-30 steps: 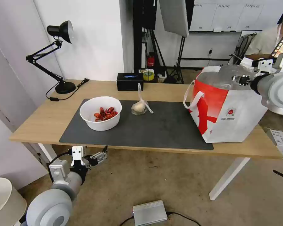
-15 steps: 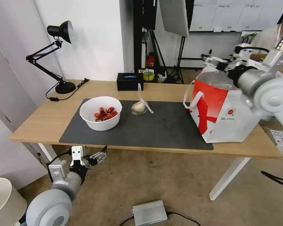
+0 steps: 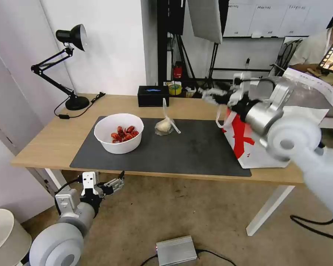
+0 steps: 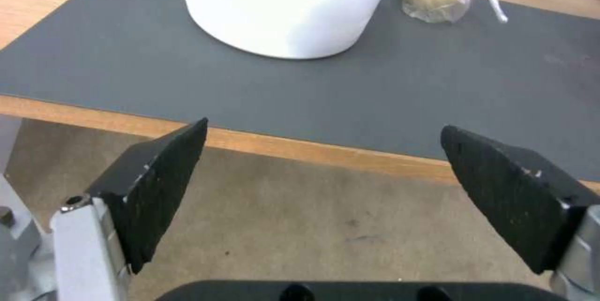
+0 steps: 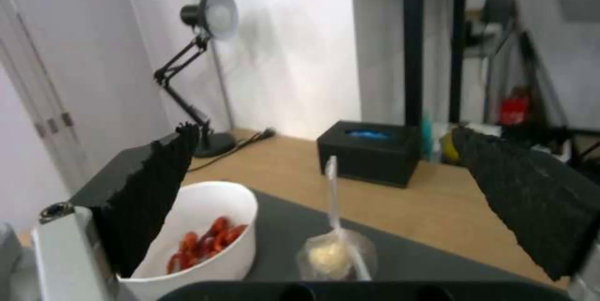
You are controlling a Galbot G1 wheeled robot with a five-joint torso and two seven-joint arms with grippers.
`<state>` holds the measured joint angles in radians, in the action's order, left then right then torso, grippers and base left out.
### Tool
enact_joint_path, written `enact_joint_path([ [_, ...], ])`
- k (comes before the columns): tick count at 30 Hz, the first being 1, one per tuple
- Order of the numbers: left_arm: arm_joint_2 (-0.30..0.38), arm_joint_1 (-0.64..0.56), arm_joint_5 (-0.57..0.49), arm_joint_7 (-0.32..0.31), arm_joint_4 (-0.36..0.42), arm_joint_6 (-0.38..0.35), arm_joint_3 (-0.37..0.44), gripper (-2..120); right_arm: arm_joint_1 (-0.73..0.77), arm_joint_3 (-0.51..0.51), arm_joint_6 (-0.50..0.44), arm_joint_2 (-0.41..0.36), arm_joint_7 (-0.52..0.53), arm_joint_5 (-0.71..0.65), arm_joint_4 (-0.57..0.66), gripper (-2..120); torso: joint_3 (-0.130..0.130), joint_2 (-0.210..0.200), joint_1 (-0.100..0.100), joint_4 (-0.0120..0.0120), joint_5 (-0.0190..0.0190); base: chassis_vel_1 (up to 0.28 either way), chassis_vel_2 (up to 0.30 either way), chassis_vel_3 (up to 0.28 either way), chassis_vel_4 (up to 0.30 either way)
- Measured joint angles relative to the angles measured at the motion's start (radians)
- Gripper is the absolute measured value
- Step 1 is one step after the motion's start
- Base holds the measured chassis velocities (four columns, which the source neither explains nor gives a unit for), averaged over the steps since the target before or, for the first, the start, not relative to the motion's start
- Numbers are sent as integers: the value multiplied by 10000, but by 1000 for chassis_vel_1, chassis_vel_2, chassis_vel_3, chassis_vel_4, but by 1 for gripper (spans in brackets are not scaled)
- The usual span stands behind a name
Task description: Pick up the trash from the table and place it into the takeout bag.
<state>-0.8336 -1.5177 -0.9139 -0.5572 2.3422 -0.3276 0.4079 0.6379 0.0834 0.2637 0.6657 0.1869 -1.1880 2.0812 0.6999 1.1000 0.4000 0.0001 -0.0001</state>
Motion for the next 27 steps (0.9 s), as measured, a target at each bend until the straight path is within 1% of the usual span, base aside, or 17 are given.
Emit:
enact_joint_path([
  [2,-25,-7,9,4,30,5,72,100,1351,440,-534,-153,-17,941,514,100,0,1,0,-3,2,0,0,0,0],
  [3,-63,-74,14,5,69,8,191,100,2586,906,-815,-347,72,1681,1012,100,0,0,0,-4,1,0,0,0,0],
  [4,-63,-74,14,5,69,8,191,100,2586,906,-815,-347,72,1681,1012,100,0,0,0,-4,1,0,0,0,0],
  [7,-188,-259,39,6,164,11,427,100,3551,1124,-966,-497,172,2350,1371,100,0,0,-1,0,1,0,0,0,0],
  [8,-188,-259,39,6,164,11,427,100,3551,1124,-966,-497,172,2350,1371,100,0,0,-1,0,1,0,0,0,0],
  [9,-229,-306,51,5,187,11,480,100,4160,1279,-1007,-531,207,2706,1523,100,0,0,-1,-2,1,0,0,0,0],
  [10,-229,-306,51,5,187,11,480,100,4160,1279,-1007,-531,207,2706,1523,100,0,0,-1,-2,1,0,0,0,0],
  [11,-232,-319,55,8,195,12,503,100,4692,1458,-1215,-546,199,2973,1592,100,0,0,-1,0,-1,0,0,0,0],
  [14,-215,-326,55,10,195,11,540,100,5552,1710,-1501,-594,112,3311,1597,100,0,1,-2,-4,2,0,0,0,0],
  [18,-210,-328,51,15,195,11,548,100,6056,1869,-1569,-671,101,3531,1586,100,0,0,-1,-2,0,0,0,0,0],
  [20,-218,-351,49,16,195,11,579,100,6570,2042,-1589,-716,134,3813,1599,100,0,0,0,-2,1,0,0,0,0],
  [27,-221,-393,41,23,173,12,651,100,7505,2369,-1727,-637,323,4380,1635,100,0,1,-1,-2,1,0,0,0,0],
])
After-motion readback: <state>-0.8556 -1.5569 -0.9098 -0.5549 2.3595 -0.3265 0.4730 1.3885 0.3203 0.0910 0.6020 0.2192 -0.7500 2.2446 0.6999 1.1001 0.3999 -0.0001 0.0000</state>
